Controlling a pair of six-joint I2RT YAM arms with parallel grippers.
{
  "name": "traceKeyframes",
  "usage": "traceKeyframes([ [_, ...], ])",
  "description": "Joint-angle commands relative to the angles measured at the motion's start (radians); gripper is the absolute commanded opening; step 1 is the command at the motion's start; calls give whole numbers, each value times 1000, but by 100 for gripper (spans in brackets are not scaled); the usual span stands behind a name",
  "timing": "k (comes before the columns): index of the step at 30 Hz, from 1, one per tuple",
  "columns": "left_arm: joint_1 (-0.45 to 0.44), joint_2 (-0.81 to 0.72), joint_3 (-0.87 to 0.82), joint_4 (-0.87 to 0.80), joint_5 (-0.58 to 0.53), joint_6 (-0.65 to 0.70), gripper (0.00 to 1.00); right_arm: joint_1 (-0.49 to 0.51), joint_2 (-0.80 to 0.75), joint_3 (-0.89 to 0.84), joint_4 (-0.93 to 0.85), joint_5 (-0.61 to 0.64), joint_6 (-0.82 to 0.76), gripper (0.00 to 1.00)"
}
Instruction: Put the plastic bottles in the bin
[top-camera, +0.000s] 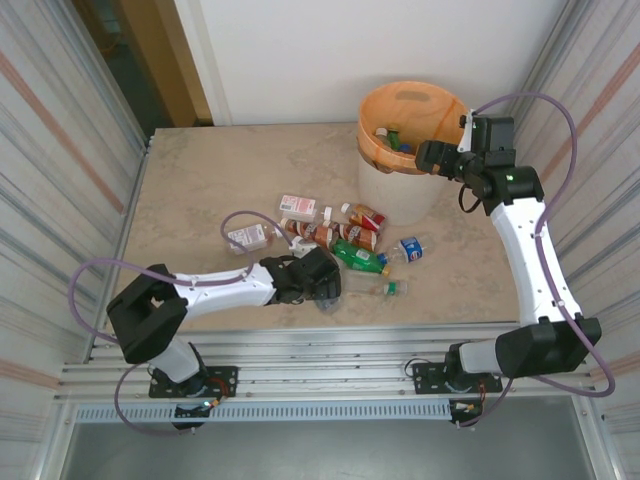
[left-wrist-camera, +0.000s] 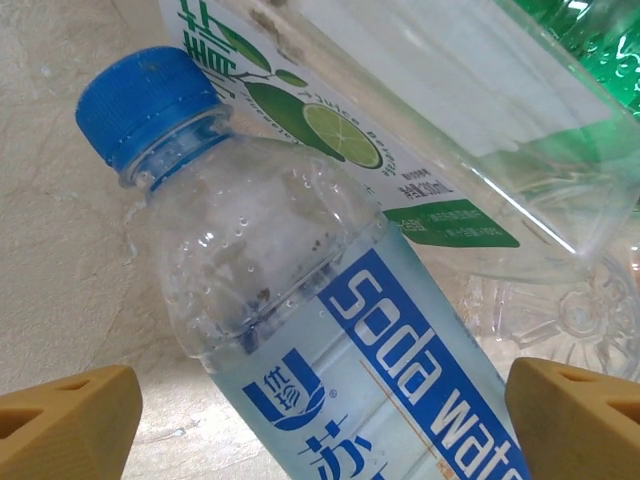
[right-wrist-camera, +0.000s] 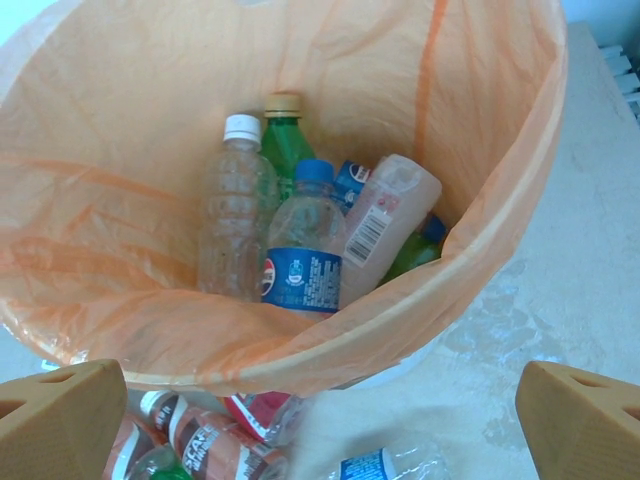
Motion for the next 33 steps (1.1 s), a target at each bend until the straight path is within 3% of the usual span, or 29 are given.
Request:
traceKeyframes([
  [1, -7, 15, 1, -104, -2, -19, 90, 13, -31, -12, 17, 20, 9, 98],
  [21, 53, 23, -61, -173, -55, -9, 71, 61, -55, -12, 3, 53, 7, 98],
  [33, 63, 29, -59, -180, -70, 22, 47, 86, -70, -14, -6, 44, 8, 98],
])
